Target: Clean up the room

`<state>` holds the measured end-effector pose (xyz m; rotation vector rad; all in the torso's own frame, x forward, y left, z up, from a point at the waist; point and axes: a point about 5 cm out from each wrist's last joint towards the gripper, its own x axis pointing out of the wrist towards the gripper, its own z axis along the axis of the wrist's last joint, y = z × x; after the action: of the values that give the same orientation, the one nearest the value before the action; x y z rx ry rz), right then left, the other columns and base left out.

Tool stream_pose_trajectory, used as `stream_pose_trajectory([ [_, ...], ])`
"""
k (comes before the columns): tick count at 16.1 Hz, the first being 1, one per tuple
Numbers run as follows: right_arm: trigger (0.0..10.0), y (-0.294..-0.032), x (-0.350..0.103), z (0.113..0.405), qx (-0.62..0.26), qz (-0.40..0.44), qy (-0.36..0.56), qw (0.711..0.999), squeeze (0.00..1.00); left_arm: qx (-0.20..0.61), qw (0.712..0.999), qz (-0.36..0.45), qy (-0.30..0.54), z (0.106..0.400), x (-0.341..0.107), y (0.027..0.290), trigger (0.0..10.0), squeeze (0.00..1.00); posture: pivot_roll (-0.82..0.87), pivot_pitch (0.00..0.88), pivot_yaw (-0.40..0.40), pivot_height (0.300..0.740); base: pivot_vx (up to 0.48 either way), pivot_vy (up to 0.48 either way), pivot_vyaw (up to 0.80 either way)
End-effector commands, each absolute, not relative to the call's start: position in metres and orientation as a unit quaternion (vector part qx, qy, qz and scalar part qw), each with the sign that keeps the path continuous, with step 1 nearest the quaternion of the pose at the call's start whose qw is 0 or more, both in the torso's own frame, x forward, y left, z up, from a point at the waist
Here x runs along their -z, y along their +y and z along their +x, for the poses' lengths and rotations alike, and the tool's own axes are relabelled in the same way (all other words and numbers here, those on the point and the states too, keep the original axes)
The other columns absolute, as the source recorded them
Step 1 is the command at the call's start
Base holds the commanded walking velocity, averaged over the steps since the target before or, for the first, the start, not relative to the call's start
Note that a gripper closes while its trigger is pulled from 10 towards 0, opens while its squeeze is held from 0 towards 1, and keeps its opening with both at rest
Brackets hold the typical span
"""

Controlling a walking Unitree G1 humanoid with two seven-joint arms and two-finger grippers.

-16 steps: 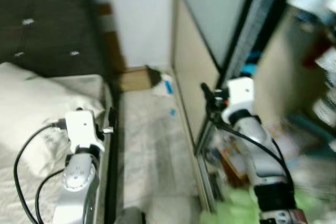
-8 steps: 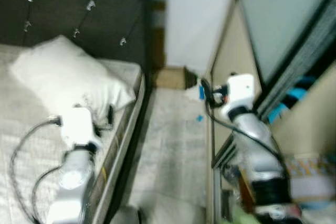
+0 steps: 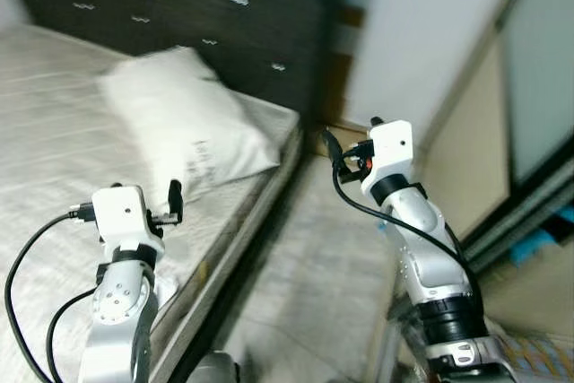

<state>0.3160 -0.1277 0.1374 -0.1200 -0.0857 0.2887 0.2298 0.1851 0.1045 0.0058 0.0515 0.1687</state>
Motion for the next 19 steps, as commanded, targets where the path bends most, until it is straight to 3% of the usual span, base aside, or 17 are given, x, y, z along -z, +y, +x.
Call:
stream_pose_trajectory([
  [1, 10.0, -0.1327, -0.1384, 0.3181, -0.14, -0.062, -0.044, 0.987, 0.0, -0.106, 0.994, 0.019, 0.02, 0.2304, -0.1074, 0.184, 10.0, 0.0, 0.06, 0.0, -0.078, 0.74, 0.0, 0.0, 0.8],
  [15, 10.0, -0.1299, -0.1385, 0.3181, -0.151, -0.039, -0.052, 0.986, 0.0, -0.081, 0.997, -0.001, 0.003, 0.2314, -0.1093, 0.1812, 10.0, 0.0, 0.05, 0.0, -0.077, 0.74, 0.0, 0.0, 0.8],
  [19, 10.0, -0.1265, -0.1393, 0.317, -0.16, -0.043, -0.054, 0.985, 0.0, -0.071, 0.997, 0.002, -0.004, 0.2315, -0.1101, 0.1808, 10.0, 0.0, 0.05, 0.0, -0.077, 0.74, 0.0, 0.0, 0.12],
])
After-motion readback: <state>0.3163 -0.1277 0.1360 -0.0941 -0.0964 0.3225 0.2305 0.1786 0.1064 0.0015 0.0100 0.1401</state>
